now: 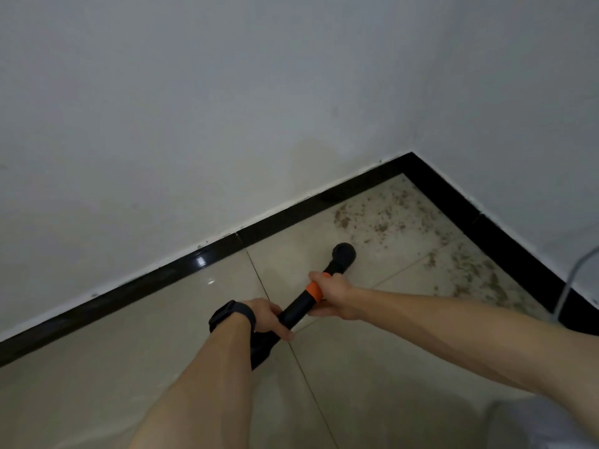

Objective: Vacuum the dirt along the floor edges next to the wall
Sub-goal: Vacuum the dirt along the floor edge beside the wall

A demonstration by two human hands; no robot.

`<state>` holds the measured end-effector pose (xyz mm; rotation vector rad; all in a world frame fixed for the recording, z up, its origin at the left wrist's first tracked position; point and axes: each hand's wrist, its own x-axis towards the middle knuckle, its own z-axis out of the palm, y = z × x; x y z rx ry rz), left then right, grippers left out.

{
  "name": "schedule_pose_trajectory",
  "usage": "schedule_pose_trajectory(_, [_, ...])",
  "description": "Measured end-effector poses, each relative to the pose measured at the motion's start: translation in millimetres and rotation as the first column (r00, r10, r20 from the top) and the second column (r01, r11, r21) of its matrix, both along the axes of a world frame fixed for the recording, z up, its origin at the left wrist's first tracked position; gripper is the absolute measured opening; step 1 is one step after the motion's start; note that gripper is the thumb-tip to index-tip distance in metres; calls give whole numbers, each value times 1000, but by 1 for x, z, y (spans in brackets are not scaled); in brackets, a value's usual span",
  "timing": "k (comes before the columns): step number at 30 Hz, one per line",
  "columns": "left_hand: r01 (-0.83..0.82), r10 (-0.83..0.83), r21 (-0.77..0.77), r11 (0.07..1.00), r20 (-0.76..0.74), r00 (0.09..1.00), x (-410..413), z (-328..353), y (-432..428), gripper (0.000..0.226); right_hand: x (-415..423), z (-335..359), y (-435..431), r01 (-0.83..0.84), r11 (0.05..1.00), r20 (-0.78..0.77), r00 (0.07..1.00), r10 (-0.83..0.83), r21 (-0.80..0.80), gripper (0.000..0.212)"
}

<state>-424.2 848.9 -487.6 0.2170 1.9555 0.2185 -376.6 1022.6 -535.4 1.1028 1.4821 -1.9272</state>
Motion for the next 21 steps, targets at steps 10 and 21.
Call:
schedule_pose_trajectory(10, [81, -80, -61, 995, 18, 997, 20, -11, 32, 56, 45, -31, 20, 90, 994, 71, 993, -95, 66, 41])
schedule_pose_trajectory(21, [-86, 81, -6, 996, -262, 962, 53, -24, 49, 45, 6, -38, 44, 64, 994, 71, 995, -71, 86, 40])
